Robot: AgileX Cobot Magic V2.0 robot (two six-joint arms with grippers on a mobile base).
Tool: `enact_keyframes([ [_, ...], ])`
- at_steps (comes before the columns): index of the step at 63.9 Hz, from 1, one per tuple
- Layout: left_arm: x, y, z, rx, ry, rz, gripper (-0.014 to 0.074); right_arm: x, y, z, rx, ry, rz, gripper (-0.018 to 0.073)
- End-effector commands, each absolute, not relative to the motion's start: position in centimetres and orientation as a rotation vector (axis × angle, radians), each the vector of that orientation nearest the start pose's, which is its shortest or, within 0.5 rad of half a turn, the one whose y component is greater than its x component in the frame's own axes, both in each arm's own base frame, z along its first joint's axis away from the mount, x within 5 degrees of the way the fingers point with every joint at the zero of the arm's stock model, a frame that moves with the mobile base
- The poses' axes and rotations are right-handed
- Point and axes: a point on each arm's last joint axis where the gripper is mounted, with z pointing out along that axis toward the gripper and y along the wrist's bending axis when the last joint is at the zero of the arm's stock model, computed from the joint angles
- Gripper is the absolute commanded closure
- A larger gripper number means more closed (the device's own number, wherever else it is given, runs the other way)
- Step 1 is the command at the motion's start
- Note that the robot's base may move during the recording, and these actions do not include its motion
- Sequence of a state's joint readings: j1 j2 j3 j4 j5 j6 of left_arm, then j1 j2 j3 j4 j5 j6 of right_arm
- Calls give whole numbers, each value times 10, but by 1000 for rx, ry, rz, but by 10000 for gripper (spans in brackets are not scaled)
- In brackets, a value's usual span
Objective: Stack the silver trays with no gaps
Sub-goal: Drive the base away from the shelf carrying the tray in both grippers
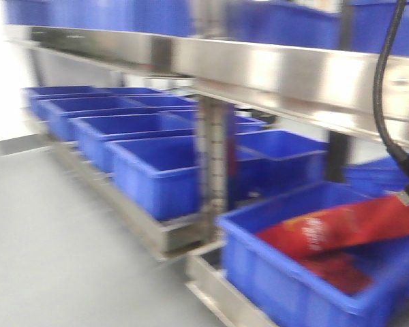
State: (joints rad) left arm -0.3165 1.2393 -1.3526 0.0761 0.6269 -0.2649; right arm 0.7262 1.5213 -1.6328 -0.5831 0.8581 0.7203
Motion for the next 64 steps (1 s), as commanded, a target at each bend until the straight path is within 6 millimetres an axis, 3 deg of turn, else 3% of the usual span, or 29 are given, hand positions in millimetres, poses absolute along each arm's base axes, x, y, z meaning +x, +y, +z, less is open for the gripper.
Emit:
enact_keyframes([
  [1,255,-81,447,90,1939,-308,614,275,193,441,-214,2031,160,634],
  [64,255,-81,447,90,1939,-308,614,275,193,441,-214,2031,160,634],
])
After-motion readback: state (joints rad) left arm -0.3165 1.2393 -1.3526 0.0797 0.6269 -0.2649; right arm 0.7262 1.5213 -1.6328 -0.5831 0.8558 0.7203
